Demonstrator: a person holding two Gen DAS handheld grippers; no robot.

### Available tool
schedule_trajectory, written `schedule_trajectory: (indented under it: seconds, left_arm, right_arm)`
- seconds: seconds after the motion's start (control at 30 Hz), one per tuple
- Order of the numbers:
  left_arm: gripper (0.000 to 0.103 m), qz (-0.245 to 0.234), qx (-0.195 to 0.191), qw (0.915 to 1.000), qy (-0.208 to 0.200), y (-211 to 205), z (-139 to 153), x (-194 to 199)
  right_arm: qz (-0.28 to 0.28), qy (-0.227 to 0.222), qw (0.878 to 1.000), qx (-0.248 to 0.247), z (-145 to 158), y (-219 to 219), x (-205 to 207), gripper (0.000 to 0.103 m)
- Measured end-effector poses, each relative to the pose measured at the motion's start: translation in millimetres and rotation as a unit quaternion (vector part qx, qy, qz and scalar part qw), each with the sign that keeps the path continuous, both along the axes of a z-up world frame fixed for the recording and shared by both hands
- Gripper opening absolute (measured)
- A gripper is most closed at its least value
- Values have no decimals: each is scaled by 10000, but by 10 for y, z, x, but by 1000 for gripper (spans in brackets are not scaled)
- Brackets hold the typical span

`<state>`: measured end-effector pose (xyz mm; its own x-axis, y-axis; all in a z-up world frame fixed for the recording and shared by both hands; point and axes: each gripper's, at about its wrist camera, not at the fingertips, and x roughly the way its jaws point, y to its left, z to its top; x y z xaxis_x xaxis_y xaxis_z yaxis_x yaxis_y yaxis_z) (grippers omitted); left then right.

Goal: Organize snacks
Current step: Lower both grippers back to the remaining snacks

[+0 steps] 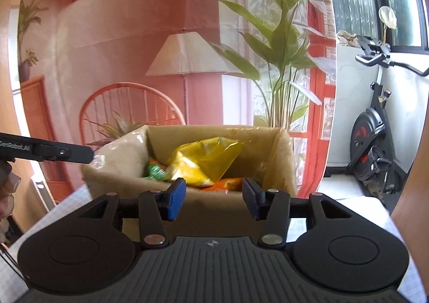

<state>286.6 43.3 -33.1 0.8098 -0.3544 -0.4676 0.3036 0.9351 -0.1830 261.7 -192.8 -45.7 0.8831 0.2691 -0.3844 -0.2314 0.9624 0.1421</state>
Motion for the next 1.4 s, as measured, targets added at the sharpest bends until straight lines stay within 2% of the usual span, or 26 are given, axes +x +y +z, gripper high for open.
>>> schedule_trajectory:
  seconds: [0.2, 0.37, 0.47, 0.6, 0.73, 0.83, 1.13, 1.27, 1.4]
  left_arm:
    - [77, 64, -14, 9996, 290, 261, -221, -396]
    - [77, -86, -37, 9959, 900, 267, -725, -657]
    - [77, -117, 101, 9915, 1288, 221, -1054, -765]
    - [77, -259, 299, 9884, 1464, 180, -1306, -880]
    - [77, -777, 529, 9834, 1553, 168, -1457, -922]
    - [77, -987, 795, 9790, 1594, 155, -1523, -985]
    - [77, -1592, 940, 9685, 1666, 76, -1608, -1181]
    - [77, -1728, 1139, 9634, 1704, 44, -1674, -1231]
    - [77, -1708, 1371, 9619, 1637, -10, -1717, -1233]
  right_arm:
    - [39, 72, 9996, 276, -92, -47, -317, 51]
    - [45, 376, 9990, 239, -355, 19, -492, 51]
    - [122, 670, 9974, 233, -567, 98, -572, 51]
    - [226, 1012, 9944, 200, -797, 188, -642, 51]
    - [272, 1229, 9917, 266, -929, 201, -667, 51]
    - [260, 1275, 9912, 254, -957, 206, -667, 51]
    - [227, 1389, 9895, 314, -1008, 198, -663, 51]
    - [250, 1380, 9896, 312, -1006, 203, -657, 51]
    - [247, 1383, 9896, 322, -1006, 204, -650, 51]
